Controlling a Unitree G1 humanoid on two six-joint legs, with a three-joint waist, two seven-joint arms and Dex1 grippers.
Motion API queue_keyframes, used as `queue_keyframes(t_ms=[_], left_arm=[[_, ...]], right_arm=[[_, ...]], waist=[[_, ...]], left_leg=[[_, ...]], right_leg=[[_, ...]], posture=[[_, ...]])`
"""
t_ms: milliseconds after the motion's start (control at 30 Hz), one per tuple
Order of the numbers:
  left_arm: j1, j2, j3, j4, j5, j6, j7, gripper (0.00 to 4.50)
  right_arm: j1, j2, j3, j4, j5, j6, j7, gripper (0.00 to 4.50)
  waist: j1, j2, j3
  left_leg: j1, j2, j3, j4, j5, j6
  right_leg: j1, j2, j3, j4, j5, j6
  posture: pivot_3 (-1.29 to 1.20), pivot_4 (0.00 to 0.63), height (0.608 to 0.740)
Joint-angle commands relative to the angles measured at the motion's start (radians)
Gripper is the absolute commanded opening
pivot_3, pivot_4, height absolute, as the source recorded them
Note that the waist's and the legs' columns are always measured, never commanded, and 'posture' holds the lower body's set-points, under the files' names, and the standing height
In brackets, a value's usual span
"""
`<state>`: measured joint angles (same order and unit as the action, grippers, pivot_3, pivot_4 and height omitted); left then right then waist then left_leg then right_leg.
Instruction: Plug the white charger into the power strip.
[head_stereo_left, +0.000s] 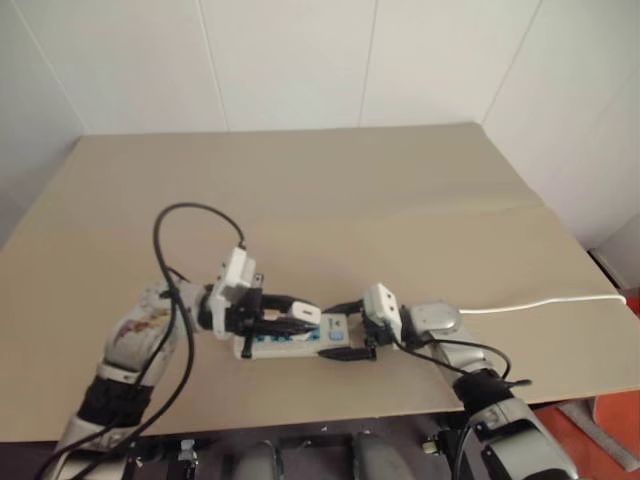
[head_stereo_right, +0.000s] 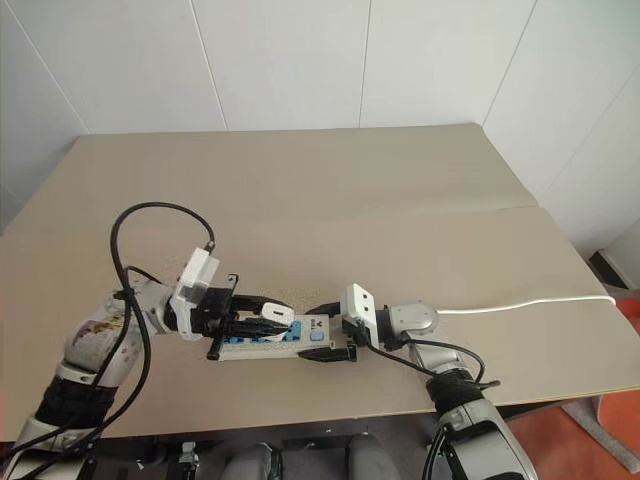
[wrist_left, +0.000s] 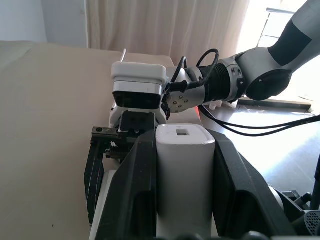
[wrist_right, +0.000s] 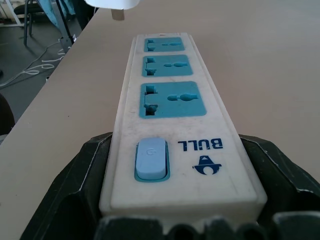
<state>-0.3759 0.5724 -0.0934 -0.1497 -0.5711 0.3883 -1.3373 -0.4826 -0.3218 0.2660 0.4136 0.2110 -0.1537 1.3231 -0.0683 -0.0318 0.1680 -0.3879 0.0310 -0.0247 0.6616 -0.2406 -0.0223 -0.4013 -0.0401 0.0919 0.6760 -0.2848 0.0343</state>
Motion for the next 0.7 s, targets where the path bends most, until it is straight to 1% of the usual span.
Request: queue_keyframes(t_ms=[33,400,700], left_arm=[[-0.003,-0.037,-0.006,0.012,0.016,-0.055,0.02,1.02],[0.025,-0.086,-0.047,0.071,0.082,-0.165,0.021,1.02],[0.018,-0.116,-0.056,0.126,0.117,-0.197,0.047,1.02]], right_arm=[[0.026,-0.006,0.028,-0.02,-0.019,0.023,0.005,3.47],[0.028,-0.015,0.028,-0.036,-0.017,0.038,0.003,3.47],[0.027,-0.015,0.027,-0.039,-0.018,0.045,-0.003,3.47]], waist=[[0.0,0.0,0.0],[0.001,0.0,0.0],[0.001,0.0,0.0]], left_leg=[[0.0,0.0,0.0,0.0,0.0,0.0],[0.0,0.0,0.0,0.0,0.0,0.0],[0.0,0.0,0.0,0.0,0.0,0.0]], right_leg=[[0.0,0.0,0.0,0.0,0.0,0.0],[0.0,0.0,0.0,-0.001,0.0,0.0],[0.001,0.0,0.0,-0.001,0.0,0.0]], posture=[[0.0,0.15,0.74],[0.0,0.15,0.74],[0.0,0.15,0.74]])
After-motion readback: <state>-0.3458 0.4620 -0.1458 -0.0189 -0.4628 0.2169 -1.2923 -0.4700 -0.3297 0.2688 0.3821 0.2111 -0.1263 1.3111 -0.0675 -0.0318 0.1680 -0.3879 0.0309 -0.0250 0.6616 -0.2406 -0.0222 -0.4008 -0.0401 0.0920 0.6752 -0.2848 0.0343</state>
